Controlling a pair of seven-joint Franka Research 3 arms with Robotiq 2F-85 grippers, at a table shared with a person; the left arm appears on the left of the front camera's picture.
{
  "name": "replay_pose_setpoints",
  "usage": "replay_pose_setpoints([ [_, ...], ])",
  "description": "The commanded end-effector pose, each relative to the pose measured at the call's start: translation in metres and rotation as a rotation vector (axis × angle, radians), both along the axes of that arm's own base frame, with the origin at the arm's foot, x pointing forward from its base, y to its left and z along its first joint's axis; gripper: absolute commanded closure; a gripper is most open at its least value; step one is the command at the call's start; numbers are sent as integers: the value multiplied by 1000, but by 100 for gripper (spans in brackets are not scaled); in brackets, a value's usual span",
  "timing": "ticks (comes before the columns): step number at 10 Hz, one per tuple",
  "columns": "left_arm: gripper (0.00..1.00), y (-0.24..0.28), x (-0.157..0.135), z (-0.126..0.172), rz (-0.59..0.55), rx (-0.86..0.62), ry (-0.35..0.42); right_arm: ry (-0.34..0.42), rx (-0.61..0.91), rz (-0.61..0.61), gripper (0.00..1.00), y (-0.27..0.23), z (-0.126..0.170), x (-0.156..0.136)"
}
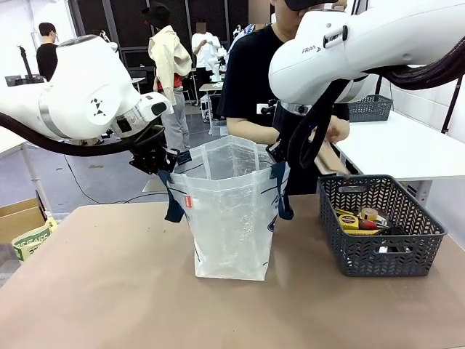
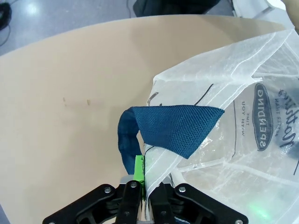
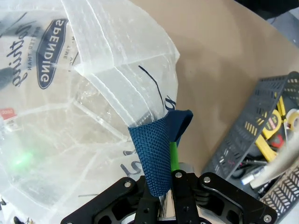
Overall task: Transfer purchased items from the store into the shopping bag.
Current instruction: Move the Reusable shopping bag to the right side of the table.
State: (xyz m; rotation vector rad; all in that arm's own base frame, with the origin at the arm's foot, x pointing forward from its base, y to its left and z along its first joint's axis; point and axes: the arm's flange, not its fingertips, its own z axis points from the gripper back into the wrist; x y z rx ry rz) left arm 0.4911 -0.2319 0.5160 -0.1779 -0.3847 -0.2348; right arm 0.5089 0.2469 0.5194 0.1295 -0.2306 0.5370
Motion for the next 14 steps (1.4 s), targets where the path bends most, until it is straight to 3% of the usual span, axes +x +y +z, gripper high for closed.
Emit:
replay_pose_setpoints([
  [1,100,-2,4,-2,-80,20,-54,-34,-12,37,100,2,-11,1],
  [4,100,-2,2,-1,-178,2,0,-39,-16,42,100,1,-12,3],
  [14,100,1,4,15,-267,9,64,-18,-7,78,100,-3,-2,2],
])
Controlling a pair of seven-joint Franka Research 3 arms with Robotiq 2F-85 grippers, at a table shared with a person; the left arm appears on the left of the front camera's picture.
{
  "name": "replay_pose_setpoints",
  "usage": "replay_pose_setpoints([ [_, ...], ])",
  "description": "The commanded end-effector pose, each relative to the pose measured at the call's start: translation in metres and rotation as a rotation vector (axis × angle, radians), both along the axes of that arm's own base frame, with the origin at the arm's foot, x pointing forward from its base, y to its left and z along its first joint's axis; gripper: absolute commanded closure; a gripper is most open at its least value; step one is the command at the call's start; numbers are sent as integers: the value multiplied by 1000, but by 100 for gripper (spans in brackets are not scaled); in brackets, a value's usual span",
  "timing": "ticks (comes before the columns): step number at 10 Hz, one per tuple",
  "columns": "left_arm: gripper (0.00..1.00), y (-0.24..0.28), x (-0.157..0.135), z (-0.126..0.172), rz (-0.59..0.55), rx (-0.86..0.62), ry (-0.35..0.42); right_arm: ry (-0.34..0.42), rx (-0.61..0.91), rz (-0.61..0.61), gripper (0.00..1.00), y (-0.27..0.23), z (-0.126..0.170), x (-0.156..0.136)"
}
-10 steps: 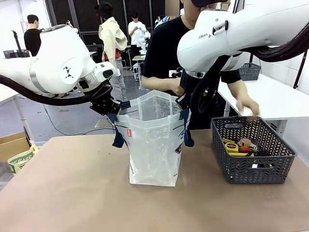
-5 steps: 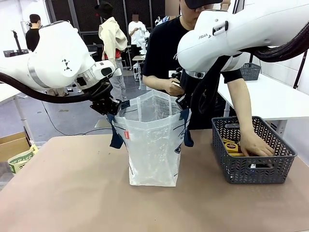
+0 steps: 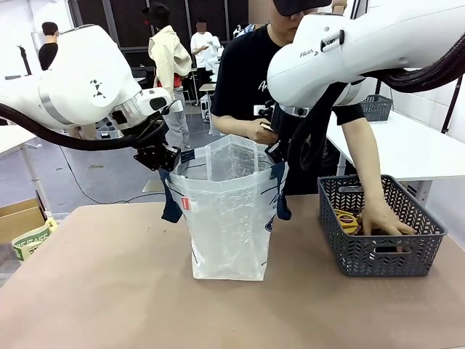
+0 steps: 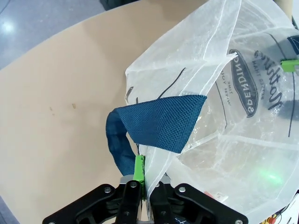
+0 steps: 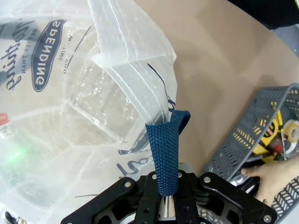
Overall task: Transfer purchased items from the store into the shopping bag.
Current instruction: Move the Reusable shopping bag to the right side of the table.
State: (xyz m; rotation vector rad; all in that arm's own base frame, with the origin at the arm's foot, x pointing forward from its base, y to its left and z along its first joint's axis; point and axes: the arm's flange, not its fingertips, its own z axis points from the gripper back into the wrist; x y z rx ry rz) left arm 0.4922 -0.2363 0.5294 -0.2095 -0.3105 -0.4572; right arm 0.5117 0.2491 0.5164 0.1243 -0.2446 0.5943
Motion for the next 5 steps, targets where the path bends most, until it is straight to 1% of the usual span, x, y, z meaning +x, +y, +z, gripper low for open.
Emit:
replay_pose_setpoints([
  [1,100,6,3,2,-45,-11,19,4,3,20,100,-6,1,0],
  [5,100,8,0,5,-57,-20,25,10,2,15,100,-7,4,-1],
])
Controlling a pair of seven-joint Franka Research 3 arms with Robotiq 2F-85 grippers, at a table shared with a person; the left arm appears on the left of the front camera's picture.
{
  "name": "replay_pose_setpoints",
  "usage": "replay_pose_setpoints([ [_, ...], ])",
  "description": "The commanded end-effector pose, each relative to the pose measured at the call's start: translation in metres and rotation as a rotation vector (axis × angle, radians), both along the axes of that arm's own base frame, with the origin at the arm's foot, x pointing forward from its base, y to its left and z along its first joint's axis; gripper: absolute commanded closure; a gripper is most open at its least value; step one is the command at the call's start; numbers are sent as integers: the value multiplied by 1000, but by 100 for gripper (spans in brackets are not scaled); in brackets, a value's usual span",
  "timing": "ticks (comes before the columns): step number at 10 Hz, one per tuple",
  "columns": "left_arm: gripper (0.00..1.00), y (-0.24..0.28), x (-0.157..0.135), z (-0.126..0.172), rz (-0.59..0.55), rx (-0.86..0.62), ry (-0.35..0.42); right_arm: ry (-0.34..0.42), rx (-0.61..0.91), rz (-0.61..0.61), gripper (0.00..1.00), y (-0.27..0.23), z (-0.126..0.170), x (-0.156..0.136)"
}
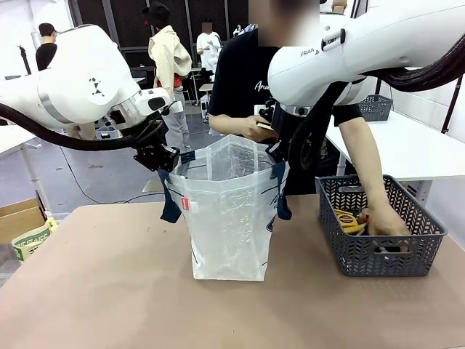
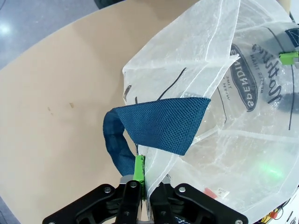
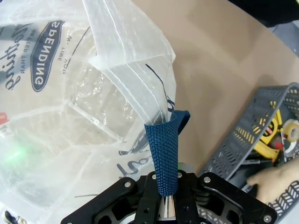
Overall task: Transfer purchased items from the store into the shopping bag.
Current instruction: Move the Reusable shopping bag to the right side of the table.
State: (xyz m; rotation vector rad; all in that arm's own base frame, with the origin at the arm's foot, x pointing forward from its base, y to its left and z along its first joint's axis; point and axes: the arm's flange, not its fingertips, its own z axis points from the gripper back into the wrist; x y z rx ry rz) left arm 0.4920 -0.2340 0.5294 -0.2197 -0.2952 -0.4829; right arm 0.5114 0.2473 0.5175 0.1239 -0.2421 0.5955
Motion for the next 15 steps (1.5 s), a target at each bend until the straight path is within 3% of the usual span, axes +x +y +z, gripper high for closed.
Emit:
replay_pose_setpoints([
  [1,100,6,-1,5,-16,-32,14,17,8,7,100,-4,1,0],
  [15,100,0,0,0,3,-7,3,2,0,-1,100,0,0,0],
])
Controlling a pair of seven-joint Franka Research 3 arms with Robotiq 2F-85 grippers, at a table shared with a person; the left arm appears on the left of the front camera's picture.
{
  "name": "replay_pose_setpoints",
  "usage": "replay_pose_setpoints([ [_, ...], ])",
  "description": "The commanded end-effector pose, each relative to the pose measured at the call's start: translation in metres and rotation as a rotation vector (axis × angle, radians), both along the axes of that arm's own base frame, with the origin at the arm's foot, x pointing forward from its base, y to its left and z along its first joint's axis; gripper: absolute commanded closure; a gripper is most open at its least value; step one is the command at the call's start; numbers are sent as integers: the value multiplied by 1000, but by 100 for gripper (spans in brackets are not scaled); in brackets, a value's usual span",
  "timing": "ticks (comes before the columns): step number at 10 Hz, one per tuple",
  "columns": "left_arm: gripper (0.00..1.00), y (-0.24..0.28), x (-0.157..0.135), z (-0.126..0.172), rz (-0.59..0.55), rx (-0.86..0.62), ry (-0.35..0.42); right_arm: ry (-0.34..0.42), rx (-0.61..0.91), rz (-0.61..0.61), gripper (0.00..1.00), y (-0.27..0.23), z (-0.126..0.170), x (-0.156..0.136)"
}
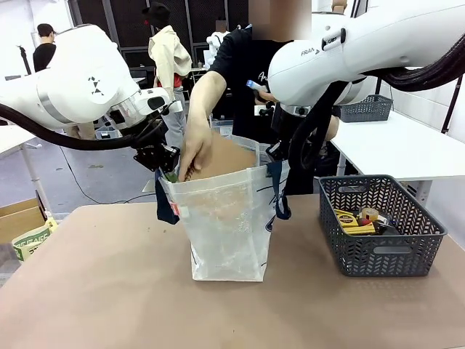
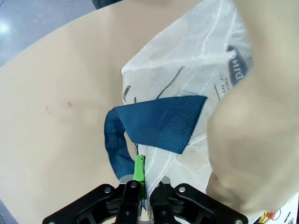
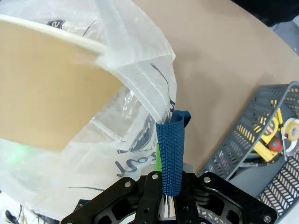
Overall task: Transfer purchased items from the store into the shopping bag.
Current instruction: Move the Reusable shopping bag to the right side of the table.
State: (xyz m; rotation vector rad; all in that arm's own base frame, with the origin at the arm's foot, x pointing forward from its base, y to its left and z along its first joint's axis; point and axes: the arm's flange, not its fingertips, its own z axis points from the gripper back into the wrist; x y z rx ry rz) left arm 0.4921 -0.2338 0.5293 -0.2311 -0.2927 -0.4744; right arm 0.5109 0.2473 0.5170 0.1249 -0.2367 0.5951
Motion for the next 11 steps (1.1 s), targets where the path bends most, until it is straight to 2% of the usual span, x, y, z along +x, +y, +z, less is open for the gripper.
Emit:
replay_pose_setpoints([
  [1,100,0,0,0,-3,4,-3,-3,1,-1,100,0,0,0],
  [11,100,0,0,0,-3,4,-3,-3,1,-1,100,0,0,0],
])
